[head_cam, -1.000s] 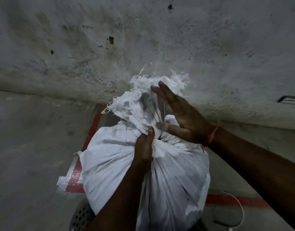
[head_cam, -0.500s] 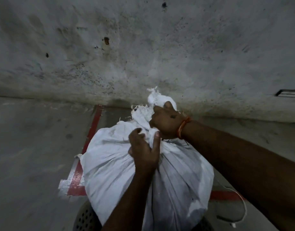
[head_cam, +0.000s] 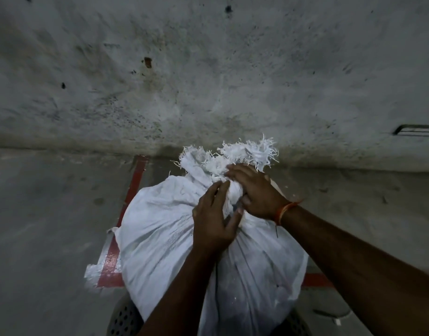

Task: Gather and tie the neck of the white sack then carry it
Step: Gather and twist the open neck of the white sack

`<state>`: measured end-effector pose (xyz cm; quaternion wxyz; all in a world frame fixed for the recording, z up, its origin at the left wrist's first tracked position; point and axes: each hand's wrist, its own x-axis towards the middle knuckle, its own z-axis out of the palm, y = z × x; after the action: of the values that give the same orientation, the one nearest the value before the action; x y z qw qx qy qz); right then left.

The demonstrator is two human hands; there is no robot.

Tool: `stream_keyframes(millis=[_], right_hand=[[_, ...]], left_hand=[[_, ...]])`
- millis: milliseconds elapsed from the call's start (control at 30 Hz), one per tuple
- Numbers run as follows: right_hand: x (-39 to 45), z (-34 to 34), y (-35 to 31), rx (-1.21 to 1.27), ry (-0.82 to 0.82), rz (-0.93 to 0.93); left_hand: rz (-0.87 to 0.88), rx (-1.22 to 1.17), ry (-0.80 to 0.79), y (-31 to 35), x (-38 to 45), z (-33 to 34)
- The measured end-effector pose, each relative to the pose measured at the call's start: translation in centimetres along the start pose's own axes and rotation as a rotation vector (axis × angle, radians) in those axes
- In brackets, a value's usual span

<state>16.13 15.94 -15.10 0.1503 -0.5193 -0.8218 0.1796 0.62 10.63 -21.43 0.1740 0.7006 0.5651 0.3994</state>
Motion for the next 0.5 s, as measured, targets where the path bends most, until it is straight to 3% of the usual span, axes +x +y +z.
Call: stream_keyframes(millis=[500], right_hand=[[-5.8, -2.0, -4.6, 0.285, 0.435, -0.033]], left_hand=[[0.118, -0.015, 0.143, 3.7, 0.0, -4.5]])
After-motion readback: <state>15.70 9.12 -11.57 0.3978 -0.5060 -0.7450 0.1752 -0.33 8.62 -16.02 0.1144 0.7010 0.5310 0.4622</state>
